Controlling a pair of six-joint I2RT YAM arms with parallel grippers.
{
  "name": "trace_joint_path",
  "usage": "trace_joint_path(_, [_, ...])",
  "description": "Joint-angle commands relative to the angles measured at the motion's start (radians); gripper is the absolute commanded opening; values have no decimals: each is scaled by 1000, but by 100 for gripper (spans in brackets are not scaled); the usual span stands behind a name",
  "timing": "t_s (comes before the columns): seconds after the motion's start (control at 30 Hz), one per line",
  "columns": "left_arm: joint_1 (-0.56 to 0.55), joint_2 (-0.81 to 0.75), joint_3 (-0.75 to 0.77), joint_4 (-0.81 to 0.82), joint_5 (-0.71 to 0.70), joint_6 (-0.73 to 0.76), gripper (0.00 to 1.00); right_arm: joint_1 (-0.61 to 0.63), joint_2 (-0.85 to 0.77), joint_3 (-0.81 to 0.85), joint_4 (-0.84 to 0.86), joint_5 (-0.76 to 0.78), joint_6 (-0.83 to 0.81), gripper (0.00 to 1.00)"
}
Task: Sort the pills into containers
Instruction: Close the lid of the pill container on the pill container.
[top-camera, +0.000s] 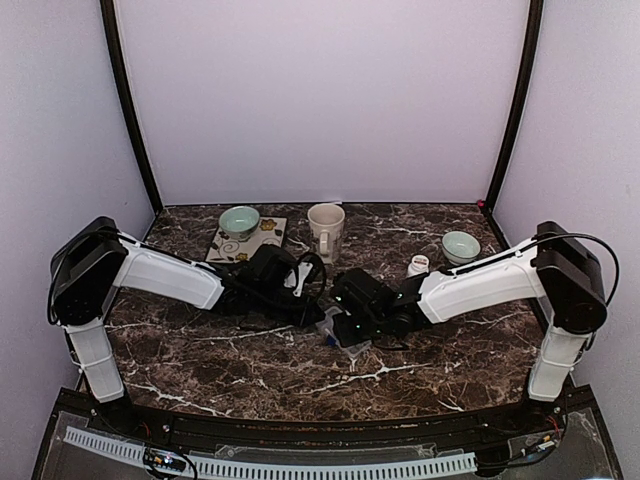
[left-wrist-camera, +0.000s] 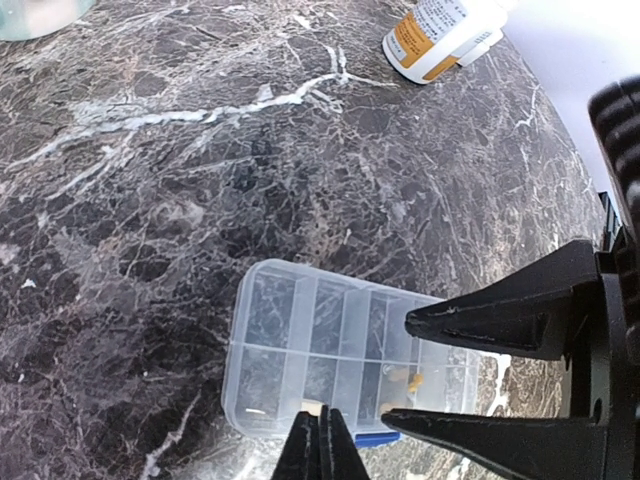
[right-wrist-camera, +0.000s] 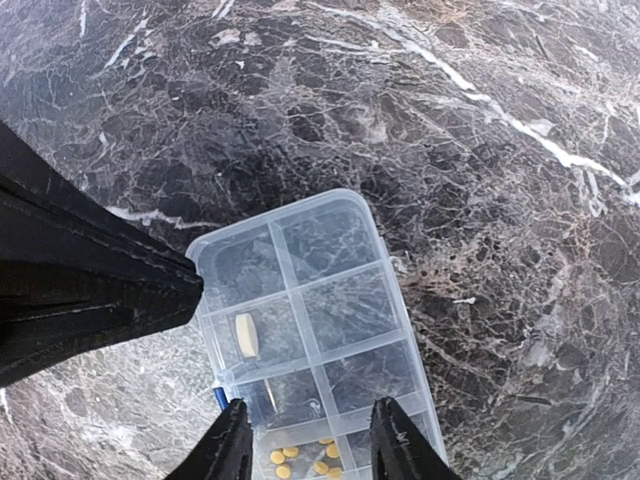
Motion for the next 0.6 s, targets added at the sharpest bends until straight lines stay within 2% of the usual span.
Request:
trace_joint_path(0.0, [12,14,8,21,44,-7,0,20,-3,-34,-98,28,-27,44])
trace_joint_path(0.43, [13,49,22,14,58,-10,0,40,-25,-48,-74,49,-84,66])
trace_joint_path(0.47, [13,51,23,12,59,-10,0,41,-25,-49,-70,48,-89,72])
trace_joint_path(0.57, [13,57,28,7,61,-8,0,43,-21,-50,-61,54,-108,78])
